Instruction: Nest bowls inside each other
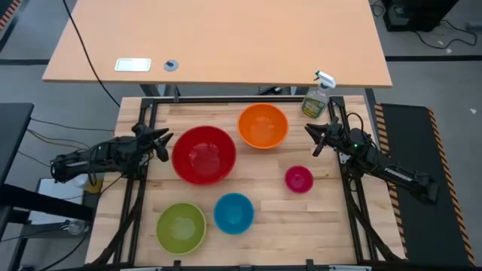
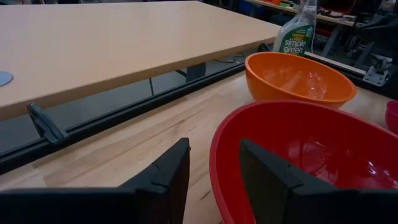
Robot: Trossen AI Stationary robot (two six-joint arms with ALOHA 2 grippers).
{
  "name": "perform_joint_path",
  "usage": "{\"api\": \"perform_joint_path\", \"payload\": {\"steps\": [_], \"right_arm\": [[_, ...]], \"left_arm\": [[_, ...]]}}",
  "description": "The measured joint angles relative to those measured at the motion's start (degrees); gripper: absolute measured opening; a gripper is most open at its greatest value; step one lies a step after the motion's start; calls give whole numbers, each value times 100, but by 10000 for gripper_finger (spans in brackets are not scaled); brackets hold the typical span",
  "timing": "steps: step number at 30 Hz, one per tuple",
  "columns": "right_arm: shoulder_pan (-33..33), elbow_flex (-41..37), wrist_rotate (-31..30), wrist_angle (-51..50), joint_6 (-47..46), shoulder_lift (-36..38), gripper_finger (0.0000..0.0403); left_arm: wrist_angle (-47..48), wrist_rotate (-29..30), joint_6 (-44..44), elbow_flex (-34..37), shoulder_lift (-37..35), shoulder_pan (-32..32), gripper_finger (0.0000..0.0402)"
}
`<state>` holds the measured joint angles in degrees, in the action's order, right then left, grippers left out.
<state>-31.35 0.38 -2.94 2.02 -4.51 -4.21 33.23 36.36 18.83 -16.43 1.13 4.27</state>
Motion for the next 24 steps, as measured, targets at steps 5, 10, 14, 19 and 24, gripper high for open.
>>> {"api": "perform_joint_path", "payload": {"steps": [5, 10, 14, 19, 24], "right_arm": [[0, 0, 1, 0, 0, -2, 78], [0, 0, 2, 0, 2, -2, 78], [0, 0, 2, 0, 0, -1, 78], [0, 0, 2, -2, 1, -1, 78], [0, 0, 2, 1, 2, -1, 78]], "left_arm": [[0, 0, 0, 0, 0, 0, 141], [-2, 0, -2, 0, 0, 2, 141], [-1, 0, -1, 0, -1, 0, 141], [0, 0, -77, 0, 0, 2, 141], [-104, -1, -378, 0, 0, 0, 141]]}}
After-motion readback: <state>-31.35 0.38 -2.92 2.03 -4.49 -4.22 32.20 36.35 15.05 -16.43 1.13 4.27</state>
